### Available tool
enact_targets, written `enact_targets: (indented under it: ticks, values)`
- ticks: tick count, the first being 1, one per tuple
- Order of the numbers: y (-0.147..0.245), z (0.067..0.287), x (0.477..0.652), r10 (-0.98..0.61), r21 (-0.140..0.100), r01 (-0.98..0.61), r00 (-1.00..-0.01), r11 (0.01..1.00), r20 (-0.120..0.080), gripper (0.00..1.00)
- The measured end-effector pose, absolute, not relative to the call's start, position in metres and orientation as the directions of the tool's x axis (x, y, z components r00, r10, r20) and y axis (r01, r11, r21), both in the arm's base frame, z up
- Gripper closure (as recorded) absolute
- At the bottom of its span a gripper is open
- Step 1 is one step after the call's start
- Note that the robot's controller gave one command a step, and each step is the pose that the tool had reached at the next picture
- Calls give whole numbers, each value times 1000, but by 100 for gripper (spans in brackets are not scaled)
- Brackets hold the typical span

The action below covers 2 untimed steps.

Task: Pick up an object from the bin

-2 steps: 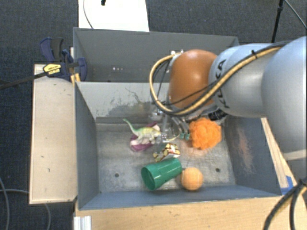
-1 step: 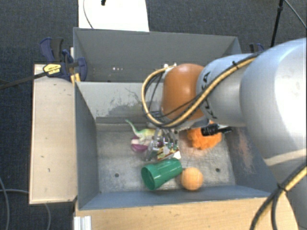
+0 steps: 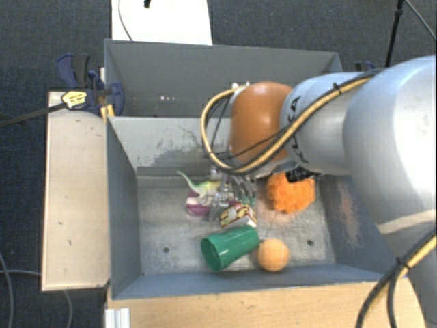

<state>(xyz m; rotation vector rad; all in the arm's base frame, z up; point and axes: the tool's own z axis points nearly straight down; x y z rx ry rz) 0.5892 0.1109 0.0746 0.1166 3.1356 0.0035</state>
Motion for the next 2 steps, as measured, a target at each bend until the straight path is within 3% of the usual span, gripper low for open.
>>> enact_targets:
  ticks: [2]
  values:
    - [111, 77, 588, 74, 2, 74, -997, 997, -3, 100]
